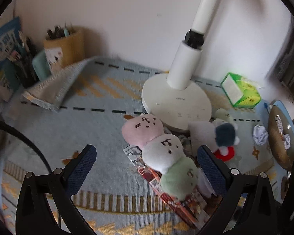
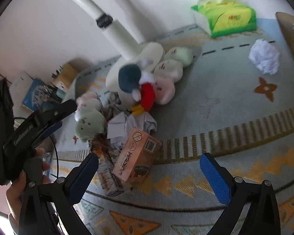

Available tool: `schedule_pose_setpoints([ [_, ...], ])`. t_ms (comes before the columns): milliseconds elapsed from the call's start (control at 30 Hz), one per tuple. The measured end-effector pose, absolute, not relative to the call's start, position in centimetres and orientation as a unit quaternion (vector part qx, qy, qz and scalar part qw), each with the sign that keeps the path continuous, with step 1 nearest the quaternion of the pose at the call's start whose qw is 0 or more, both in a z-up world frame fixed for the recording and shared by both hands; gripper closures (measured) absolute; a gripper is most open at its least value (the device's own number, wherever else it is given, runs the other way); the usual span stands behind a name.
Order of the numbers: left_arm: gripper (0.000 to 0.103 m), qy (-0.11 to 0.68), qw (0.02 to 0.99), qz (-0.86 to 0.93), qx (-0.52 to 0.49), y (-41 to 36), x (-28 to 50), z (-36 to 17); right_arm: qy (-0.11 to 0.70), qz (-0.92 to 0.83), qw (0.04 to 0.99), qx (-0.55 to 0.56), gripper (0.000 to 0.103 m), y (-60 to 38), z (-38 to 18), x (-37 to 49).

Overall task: Organize objects
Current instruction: 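Grasp the stacked pink-white-green plush with the left gripper while the right grasps the pink box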

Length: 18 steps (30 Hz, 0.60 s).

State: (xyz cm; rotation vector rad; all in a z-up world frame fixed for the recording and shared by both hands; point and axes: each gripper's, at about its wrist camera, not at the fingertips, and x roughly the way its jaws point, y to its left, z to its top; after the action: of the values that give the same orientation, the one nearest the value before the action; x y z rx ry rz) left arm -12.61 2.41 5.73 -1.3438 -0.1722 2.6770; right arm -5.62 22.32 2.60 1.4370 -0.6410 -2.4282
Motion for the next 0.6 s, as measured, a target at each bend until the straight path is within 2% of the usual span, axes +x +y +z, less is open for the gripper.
schedule_pose_setpoints([
  [267, 0.001, -0.058, 0.051, 0.881, -0.468, 3.7, -14.0, 2.9, -0.186, -0.849, 0.106, 0.484, 0.000, 20.7, 2.5, -6.7],
  [300, 0.002, -0.064, 0.052, 0.881, -0.466, 3.6, -13.9, 2.7, -0.181, -0.851, 0.099, 0.483, 0.004, 20.6, 2.5, -6.7],
  [333, 0.008, -0.073, 0.057, 0.882, -0.463, 3.4, -13.8, 2.5, -0.171, -0.855, 0.088, 0.482, 0.011, 20.4, 2.5, -6.6],
  [367, 0.022, -0.084, 0.066, 0.881, -0.461, 3.2, -13.6, 2.4, -0.163, -0.859, 0.085, 0.478, 0.015, 20.3, 2.6, -6.4],
  [400, 0.029, -0.092, 0.072, 0.882, -0.457, 3.0, -13.5, 2.4, -0.175, -0.860, 0.100, 0.468, 0.030, 20.5, 2.6, -6.2],
  [433, 0.047, -0.098, 0.076, 0.889, -0.440, 2.7, -13.2, 2.7, -0.203, -0.854, 0.120, 0.465, 0.053, 21.0, 2.3, -6.0],
  [467, 0.056, -0.107, 0.082, 0.892, -0.430, 2.4, -13.0, 3.0, -0.220, -0.847, 0.130, 0.466, 0.060, 21.2, 1.9, -6.0],
  [533, 0.069, -0.132, 0.103, 0.892, -0.420, 1.8, -12.7, 3.3, -0.188, -0.861, 0.138, 0.453, 0.067, 20.8, 2.0, -5.5],
  [567, 0.071, -0.141, 0.108, 0.893, -0.414, 1.5, -12.5, 3.4, -0.184, -0.862, 0.140, 0.452, 0.070, 20.8, 2.1, -5.3],
  [600, 0.071, -0.145, 0.111, 0.894, -0.409, 1.3, -12.3, 3.7, -0.188, -0.860, 0.139, 0.454, 0.082, 20.9, 2.1, -5.1],
])
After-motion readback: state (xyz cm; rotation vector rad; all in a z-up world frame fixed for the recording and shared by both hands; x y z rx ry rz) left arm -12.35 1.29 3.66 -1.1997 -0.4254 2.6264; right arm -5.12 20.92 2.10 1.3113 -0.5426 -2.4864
